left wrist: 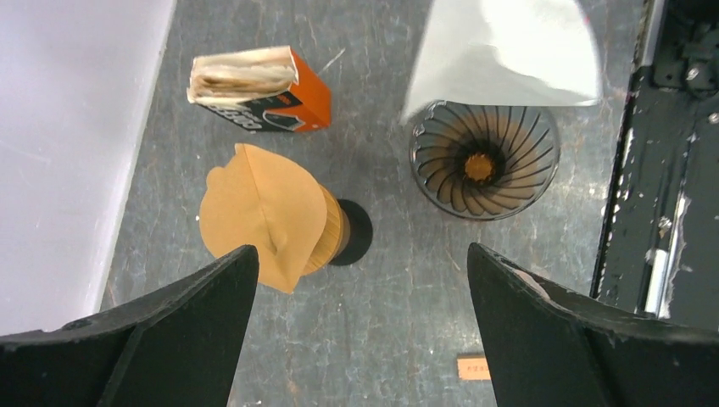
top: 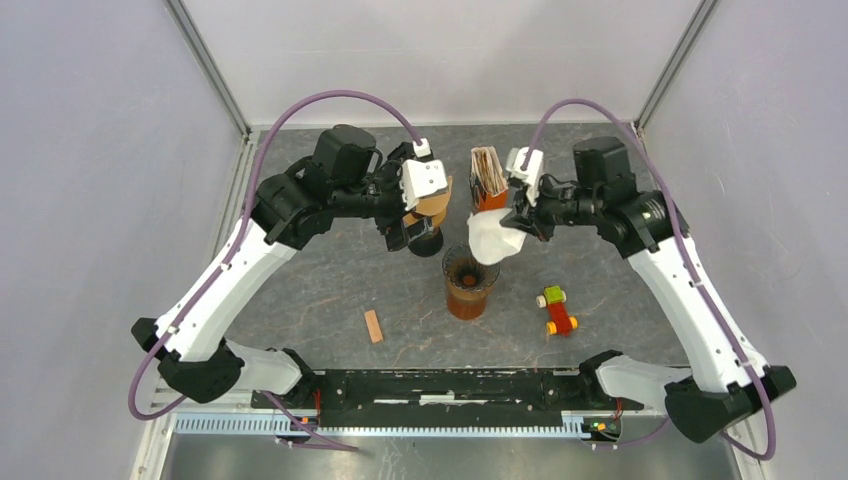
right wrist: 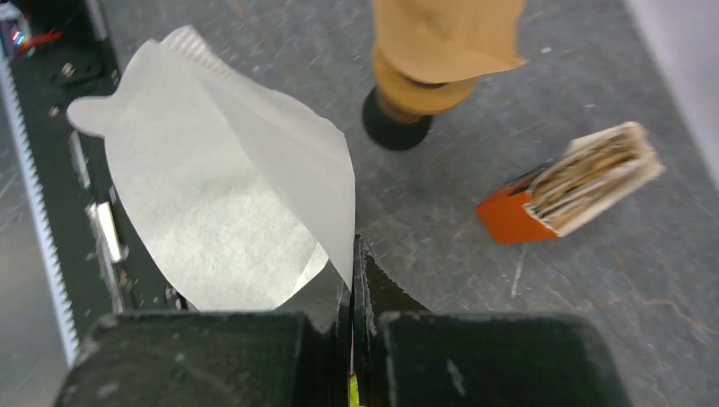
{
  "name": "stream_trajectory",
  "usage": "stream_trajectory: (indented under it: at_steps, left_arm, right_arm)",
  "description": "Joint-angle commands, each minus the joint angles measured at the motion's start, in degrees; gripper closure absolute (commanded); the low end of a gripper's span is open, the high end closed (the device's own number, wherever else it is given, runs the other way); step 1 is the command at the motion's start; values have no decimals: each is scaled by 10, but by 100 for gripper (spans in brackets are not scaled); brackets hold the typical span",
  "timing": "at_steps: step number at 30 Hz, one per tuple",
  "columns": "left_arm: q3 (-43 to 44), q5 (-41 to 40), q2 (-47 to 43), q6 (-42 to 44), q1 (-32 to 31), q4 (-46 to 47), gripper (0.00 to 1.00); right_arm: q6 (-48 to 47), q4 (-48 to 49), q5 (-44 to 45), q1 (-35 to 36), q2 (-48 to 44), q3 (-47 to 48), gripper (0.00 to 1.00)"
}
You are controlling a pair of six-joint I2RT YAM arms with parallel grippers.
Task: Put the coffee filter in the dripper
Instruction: Place the coffee filter in the coffee dripper.
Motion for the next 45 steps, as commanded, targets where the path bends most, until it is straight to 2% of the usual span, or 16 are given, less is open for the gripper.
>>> stream_trajectory:
  at_steps: [1,11,25,26,27,34,45]
  left_arm:
    - [-4,11,14,41,17,-11,1]
    - [-12,7,19,43,32,-5,1]
    - [-21,5,6,36,47,4,0]
    - [-24,4,6,36,49,5,0]
    - [-25,4,5,35,50,8,0]
    - [-35,4,1,33,57,16,0]
    - [-46,-2,-14,5,81,47,0]
  right_arm:
    - [-85,-125,-29,20,37,46,100]
    - [-136,-213,37,78,104,98,100]
    - [-127,-202,129,152,150,99,100]
    - [-127,-167,136,156,152,100,100]
    - [-127,-200,144,159,156,101,100]
    - [-134,-208,178,172,183,117,100]
    - [-139,-215,198,192,216,129,90]
